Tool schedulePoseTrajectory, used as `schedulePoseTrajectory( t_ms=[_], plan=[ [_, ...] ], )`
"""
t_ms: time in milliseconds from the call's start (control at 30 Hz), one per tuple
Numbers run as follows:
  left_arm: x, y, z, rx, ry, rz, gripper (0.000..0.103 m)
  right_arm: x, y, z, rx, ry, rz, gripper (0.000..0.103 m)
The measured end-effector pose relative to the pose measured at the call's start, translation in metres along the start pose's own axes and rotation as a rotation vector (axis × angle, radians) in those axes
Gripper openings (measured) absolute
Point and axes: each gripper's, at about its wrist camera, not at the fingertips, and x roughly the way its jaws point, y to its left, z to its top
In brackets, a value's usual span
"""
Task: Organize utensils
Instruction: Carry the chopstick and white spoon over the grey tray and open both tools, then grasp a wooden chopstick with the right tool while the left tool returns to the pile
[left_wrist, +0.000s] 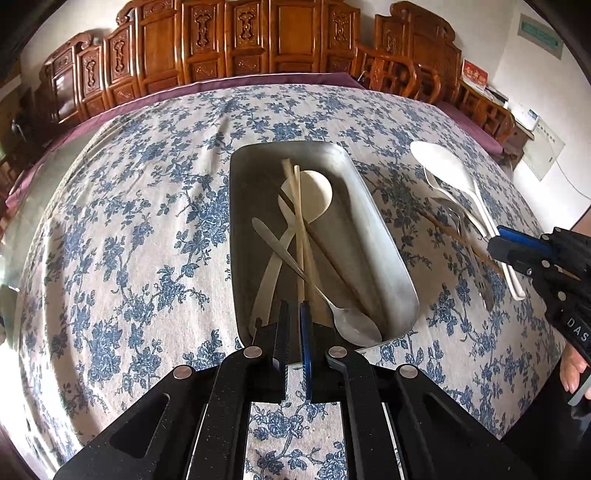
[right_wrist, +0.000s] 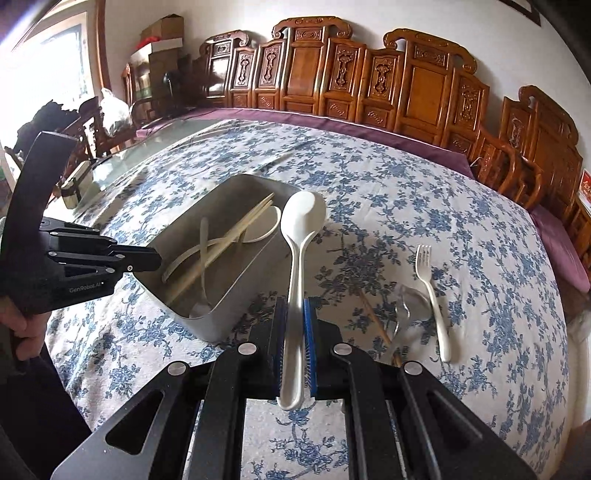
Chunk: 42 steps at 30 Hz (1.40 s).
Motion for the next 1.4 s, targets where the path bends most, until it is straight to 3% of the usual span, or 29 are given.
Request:
schedulePoseTrajectory(
  t_ms=[233,400,967,1067,1400],
  plan=[
    [-0.010,0.011,0.004,-0.046,-0.038,0.002,0.005,0.005,0.011,0.008,0.002,0.001,0.031,0.011],
    [-0.017,0.026,0.007,-0.089,-0.068,0.018,0.015,0.018,0.027,0.020,0.002,0.002,0.070,0.011],
    [-0.022,0.042,0.011,-0.116,-0.092,0.065,0.017,0.102,0.053,0.045,0.082,0.078,0.192,0.015],
    [-0.022,0.041,0.011,-0.114,-0.094,0.063,0.017,0.095,0.052,0.040,0.068,0.043,0.219,0.023],
    [-0.025,0.025,0.012,-0.094,-0.110,0.043,0.025,0.031,0.012,0.025,0.037,-0.049,0.185,0.023]
  ],
)
